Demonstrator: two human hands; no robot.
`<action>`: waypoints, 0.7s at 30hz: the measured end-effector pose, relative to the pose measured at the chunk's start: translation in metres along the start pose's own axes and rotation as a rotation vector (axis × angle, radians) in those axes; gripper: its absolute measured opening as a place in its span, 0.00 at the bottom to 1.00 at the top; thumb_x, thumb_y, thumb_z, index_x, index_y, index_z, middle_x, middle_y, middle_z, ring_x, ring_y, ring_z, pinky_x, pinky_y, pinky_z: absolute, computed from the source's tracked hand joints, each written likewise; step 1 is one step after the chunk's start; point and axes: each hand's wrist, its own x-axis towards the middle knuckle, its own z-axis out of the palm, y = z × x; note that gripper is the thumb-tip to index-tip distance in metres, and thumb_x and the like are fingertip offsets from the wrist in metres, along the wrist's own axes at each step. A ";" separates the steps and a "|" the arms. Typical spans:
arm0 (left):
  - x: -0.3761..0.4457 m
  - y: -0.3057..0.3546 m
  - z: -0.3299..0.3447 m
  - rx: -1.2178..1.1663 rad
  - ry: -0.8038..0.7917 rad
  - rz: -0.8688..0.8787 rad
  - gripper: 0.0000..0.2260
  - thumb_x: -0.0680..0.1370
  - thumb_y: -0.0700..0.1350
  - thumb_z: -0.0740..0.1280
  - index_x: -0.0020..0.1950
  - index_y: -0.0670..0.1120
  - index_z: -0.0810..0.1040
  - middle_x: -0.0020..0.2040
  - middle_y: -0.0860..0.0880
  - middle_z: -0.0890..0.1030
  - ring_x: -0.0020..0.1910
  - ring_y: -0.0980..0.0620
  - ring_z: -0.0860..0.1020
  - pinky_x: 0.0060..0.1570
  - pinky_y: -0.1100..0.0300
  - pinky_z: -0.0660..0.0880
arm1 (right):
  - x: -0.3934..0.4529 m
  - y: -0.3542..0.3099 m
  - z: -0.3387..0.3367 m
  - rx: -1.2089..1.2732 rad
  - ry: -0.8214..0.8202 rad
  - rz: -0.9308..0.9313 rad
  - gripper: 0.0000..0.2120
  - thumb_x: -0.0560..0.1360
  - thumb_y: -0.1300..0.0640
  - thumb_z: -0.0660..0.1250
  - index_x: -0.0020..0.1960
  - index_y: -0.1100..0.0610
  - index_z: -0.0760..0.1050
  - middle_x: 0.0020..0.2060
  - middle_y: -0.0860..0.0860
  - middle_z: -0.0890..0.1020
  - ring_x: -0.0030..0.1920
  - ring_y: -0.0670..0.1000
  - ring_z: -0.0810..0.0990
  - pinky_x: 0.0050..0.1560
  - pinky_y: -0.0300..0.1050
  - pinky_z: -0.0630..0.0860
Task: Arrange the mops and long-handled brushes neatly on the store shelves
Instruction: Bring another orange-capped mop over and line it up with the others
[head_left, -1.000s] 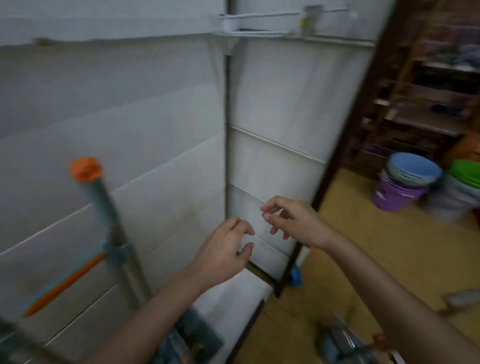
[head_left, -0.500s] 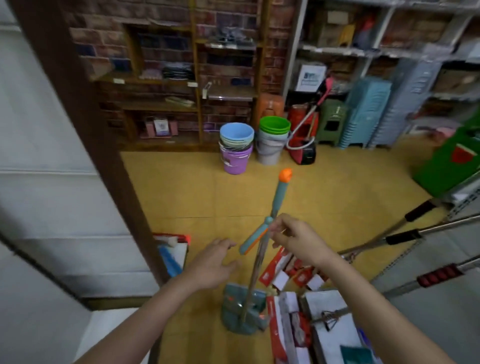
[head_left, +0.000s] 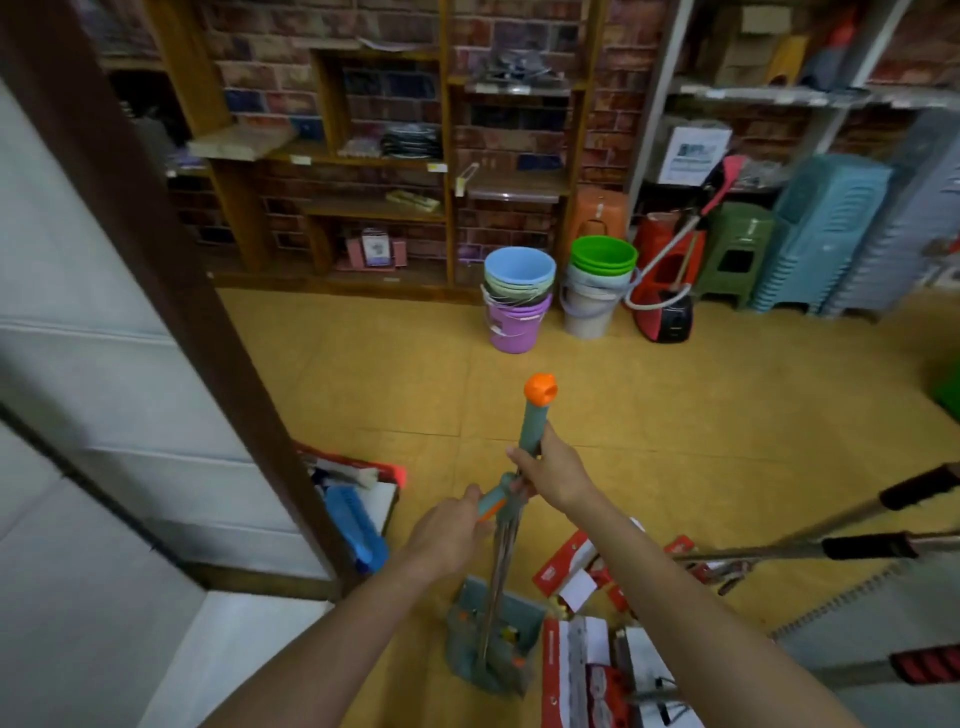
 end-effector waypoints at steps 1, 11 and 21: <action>-0.004 -0.006 -0.005 -0.016 0.022 -0.013 0.16 0.79 0.52 0.59 0.62 0.45 0.65 0.49 0.43 0.78 0.42 0.45 0.77 0.38 0.53 0.71 | 0.002 -0.007 0.004 -0.039 -0.021 -0.038 0.10 0.78 0.55 0.63 0.52 0.57 0.63 0.34 0.52 0.76 0.31 0.51 0.80 0.37 0.51 0.81; -0.131 -0.091 -0.122 0.057 0.602 -0.147 0.26 0.67 0.69 0.54 0.52 0.55 0.78 0.41 0.47 0.83 0.43 0.46 0.81 0.42 0.53 0.77 | -0.012 -0.172 0.085 -0.244 -0.130 -0.630 0.11 0.75 0.49 0.65 0.47 0.56 0.70 0.34 0.57 0.84 0.29 0.56 0.82 0.36 0.53 0.80; -0.287 -0.164 -0.182 0.356 0.913 -0.410 0.29 0.68 0.69 0.47 0.54 0.55 0.77 0.39 0.48 0.83 0.41 0.43 0.81 0.36 0.57 0.68 | -0.072 -0.299 0.208 -0.077 -0.353 -0.973 0.08 0.76 0.51 0.65 0.47 0.54 0.68 0.35 0.54 0.83 0.20 0.45 0.76 0.22 0.34 0.72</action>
